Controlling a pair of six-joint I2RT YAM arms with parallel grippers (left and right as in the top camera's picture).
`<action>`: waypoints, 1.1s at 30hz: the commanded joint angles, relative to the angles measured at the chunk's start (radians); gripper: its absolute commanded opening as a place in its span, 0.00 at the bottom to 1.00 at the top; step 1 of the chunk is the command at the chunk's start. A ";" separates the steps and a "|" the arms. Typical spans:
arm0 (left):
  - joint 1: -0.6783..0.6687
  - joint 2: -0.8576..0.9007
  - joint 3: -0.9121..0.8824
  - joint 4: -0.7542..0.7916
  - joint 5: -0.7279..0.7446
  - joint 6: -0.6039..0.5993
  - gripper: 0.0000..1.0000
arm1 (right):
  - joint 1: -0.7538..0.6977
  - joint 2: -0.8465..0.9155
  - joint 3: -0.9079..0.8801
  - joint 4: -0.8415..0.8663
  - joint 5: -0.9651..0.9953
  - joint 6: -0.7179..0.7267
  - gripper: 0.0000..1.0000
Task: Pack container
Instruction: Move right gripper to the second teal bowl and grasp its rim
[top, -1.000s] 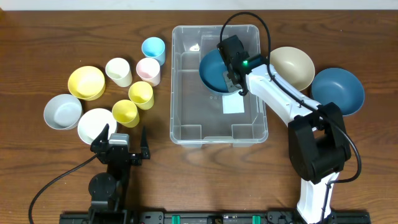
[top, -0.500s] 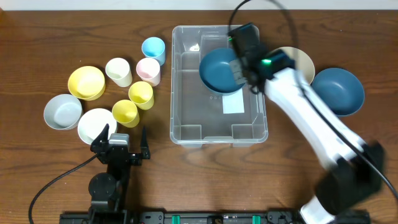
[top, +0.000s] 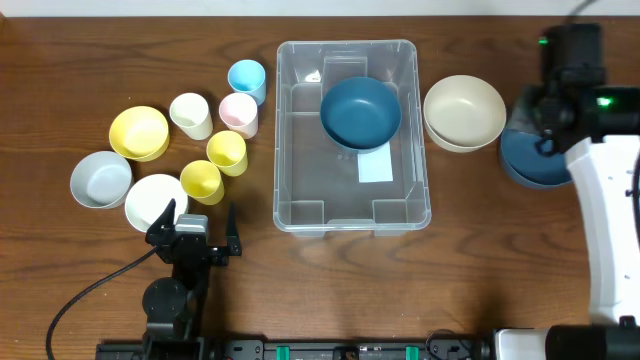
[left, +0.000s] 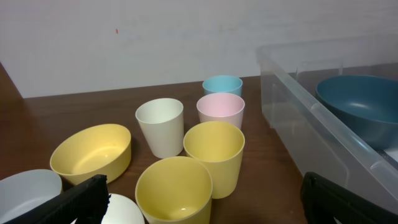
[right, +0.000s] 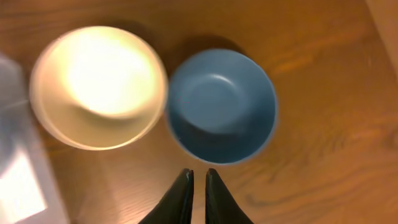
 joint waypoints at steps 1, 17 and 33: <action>-0.003 -0.005 -0.014 -0.040 -0.005 -0.012 0.98 | -0.074 0.019 -0.079 0.040 -0.095 0.037 0.10; -0.003 -0.005 -0.014 -0.040 -0.005 -0.012 0.98 | -0.118 0.020 -0.479 0.399 -0.151 -0.312 0.24; -0.003 -0.005 -0.014 -0.040 -0.005 -0.012 0.98 | -0.118 0.020 -0.623 0.676 -0.233 -0.461 0.58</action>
